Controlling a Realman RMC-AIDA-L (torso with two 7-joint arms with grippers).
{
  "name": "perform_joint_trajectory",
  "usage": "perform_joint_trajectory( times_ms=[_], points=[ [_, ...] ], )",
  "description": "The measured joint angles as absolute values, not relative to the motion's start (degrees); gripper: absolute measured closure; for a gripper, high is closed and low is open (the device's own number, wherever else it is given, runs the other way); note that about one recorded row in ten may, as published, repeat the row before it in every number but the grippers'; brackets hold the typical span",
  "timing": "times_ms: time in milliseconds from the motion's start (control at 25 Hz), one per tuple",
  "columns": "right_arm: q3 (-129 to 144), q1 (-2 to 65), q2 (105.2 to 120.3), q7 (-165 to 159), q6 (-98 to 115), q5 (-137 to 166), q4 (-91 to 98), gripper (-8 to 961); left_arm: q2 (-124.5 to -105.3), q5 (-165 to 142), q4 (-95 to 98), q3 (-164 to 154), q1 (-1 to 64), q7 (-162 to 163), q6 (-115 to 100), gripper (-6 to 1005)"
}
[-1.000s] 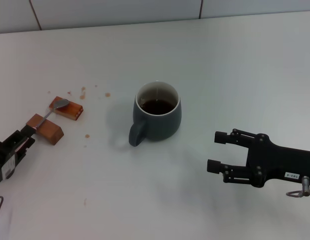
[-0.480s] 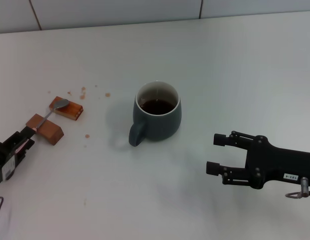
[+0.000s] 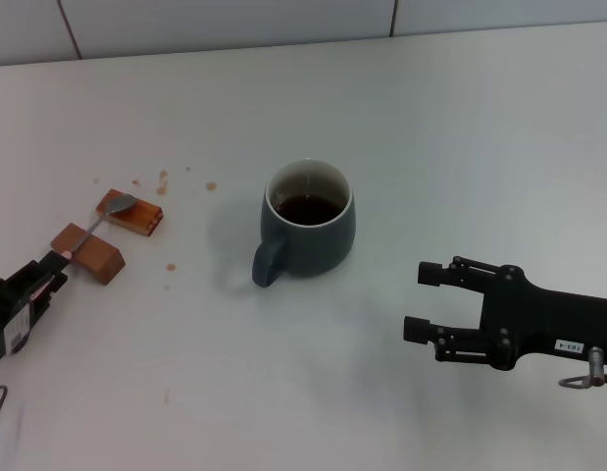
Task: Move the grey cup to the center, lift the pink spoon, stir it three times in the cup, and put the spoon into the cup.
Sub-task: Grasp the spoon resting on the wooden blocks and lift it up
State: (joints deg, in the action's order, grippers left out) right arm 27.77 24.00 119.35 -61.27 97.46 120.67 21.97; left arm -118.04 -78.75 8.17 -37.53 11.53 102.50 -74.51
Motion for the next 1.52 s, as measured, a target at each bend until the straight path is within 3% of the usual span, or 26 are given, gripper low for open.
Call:
perform_joint_trajectory(
  times_ms=[1520],
  points=[
    [27.77, 24.03, 119.35, -61.31, 97.29, 120.75, 21.97, 122, -118.19, -78.74, 8.07, -38.65, 11.8, 102.71, -74.95, 852]
  ],
)
